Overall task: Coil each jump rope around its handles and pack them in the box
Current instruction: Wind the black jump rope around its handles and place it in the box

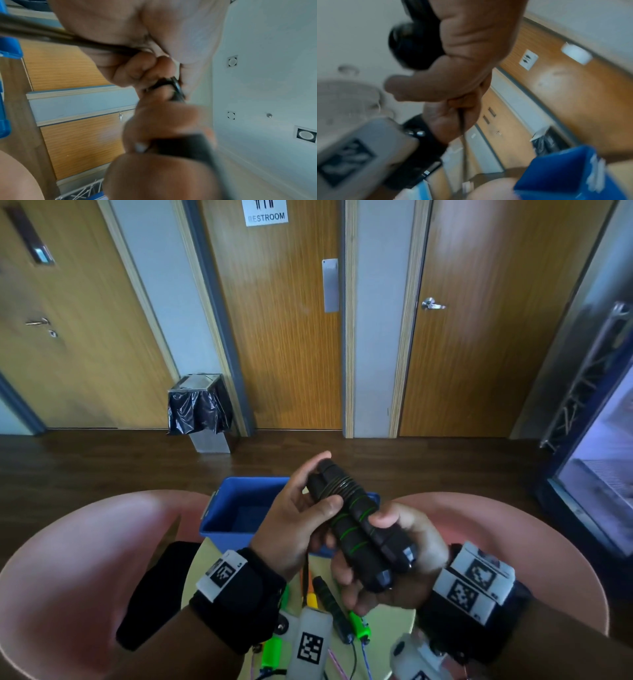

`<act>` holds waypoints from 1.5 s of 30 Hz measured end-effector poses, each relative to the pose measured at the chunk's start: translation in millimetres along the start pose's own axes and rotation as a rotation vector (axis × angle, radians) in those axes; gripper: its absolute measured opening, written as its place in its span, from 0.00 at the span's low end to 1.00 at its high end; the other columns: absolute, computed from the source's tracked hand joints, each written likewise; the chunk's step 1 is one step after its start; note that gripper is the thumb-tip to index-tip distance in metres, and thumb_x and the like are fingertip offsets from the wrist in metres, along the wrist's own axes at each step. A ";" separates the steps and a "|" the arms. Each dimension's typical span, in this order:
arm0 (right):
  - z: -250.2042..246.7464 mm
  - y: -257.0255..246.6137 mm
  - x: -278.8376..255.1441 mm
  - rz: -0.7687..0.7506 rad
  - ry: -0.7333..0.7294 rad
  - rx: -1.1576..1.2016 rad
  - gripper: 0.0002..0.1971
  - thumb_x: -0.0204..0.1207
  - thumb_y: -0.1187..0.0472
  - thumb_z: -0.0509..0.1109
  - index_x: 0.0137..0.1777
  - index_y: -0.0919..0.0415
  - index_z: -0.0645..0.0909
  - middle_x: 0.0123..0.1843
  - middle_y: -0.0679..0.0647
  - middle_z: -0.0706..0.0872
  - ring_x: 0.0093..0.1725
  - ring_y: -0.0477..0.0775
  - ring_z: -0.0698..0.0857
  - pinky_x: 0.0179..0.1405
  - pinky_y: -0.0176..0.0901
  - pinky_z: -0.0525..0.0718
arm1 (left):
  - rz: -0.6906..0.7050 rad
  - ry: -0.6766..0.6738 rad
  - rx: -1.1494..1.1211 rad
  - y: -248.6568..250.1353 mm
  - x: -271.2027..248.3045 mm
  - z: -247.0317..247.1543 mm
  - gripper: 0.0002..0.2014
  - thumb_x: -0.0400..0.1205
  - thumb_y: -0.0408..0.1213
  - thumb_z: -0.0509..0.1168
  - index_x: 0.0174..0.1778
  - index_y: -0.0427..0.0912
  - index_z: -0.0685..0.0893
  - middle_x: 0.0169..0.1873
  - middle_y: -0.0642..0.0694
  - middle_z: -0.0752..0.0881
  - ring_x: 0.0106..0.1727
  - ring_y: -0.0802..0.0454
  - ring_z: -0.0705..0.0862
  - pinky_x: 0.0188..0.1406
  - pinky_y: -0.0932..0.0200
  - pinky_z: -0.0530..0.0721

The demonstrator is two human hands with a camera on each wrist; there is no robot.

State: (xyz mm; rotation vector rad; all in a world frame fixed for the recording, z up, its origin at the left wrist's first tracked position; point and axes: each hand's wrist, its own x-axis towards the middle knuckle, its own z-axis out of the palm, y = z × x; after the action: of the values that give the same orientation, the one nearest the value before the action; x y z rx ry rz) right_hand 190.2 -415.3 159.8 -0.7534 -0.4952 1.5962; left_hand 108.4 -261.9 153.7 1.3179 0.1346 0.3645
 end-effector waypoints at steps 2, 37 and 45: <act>0.4 -12.6 -2.3 0.089 0.249 -0.249 0.25 0.62 0.54 0.70 0.58 0.67 0.81 0.45 0.65 0.87 0.39 0.65 0.89 0.39 0.52 0.89 | 0.000 0.053 0.026 -2.9 1.8 -1.2 0.31 0.74 0.33 0.77 0.72 0.58 0.78 0.41 0.40 0.82 0.31 0.44 0.77 0.32 0.58 0.78; 126.8 39.8 126.7 -0.287 0.002 0.227 0.23 0.63 0.55 0.71 0.57 0.62 0.71 0.38 0.52 0.72 0.26 0.48 0.69 0.25 0.37 0.68 | 0.145 -0.129 -0.015 70.6 -24.5 -136.9 0.38 0.74 0.36 0.73 0.77 0.66 0.66 0.29 0.50 0.86 0.20 0.57 0.78 0.18 0.67 0.75; 139.3 38.7 139.8 -0.198 0.512 -0.157 0.25 0.58 0.55 0.73 0.54 0.67 0.82 0.41 0.66 0.85 0.36 0.64 0.86 0.34 0.48 0.83 | 0.073 -0.134 -0.017 83.7 -28.5 -163.9 0.33 0.79 0.22 0.69 0.77 0.48 0.69 0.39 0.41 0.91 0.26 0.55 0.86 0.21 0.67 0.81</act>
State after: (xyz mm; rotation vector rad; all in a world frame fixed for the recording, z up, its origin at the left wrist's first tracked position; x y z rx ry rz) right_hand 57.5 -270.7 203.3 -1.1528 -0.3077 1.1325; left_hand 17.0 -103.8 189.8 1.3286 -0.0293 0.3369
